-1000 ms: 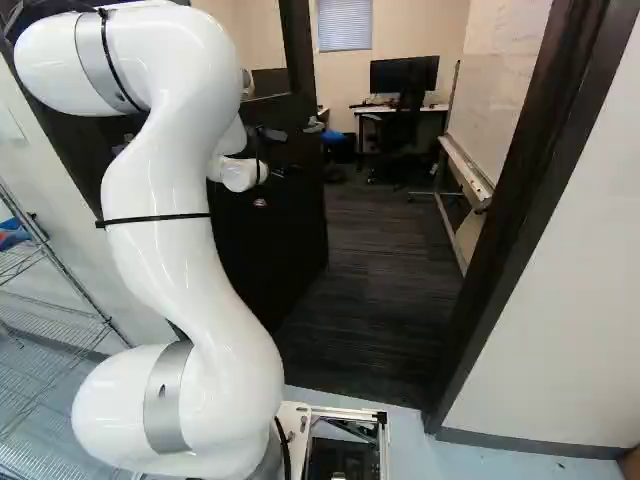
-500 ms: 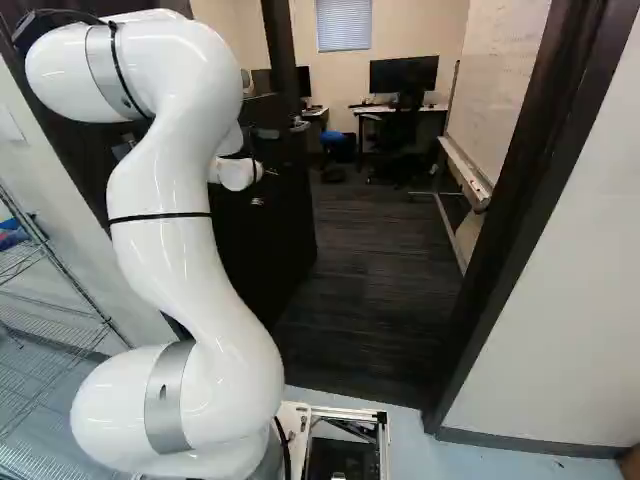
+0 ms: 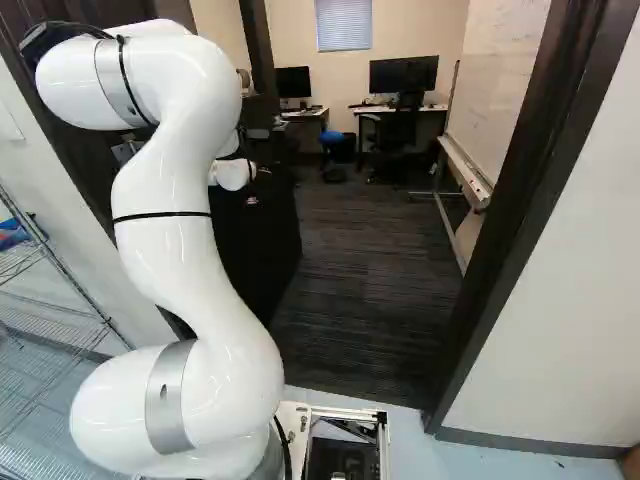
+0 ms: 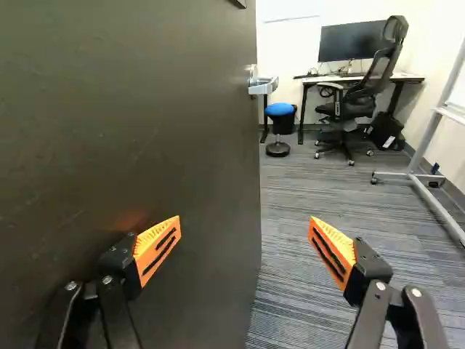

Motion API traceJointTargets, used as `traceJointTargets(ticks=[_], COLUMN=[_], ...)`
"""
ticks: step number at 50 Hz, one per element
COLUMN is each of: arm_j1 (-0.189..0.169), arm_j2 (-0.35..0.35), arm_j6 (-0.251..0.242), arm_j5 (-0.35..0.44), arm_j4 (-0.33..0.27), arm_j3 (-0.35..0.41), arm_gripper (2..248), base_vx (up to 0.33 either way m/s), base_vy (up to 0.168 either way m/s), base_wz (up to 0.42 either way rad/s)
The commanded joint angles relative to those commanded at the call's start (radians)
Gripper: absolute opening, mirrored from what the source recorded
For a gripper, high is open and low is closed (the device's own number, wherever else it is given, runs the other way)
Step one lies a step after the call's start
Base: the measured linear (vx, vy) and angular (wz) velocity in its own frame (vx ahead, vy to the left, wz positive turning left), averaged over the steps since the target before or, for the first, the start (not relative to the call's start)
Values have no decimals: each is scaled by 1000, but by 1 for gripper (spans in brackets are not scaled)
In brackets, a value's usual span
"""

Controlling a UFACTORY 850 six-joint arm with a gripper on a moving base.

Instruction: Open the door and move inside

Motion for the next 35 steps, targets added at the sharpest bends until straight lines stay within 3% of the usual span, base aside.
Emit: traceJointTargets(ticks=[19, 35], arm_j1=[20, 36], arm_j2=[-42, -70], arm_j6=[0, 0], arm_j5=[-16, -18], arm_j4=[-69, -79], arm_j3=[-56, -95], arm_gripper=[247, 247], base_vx=[0, 0], base_vy=[0, 0], base_wz=[0, 0])
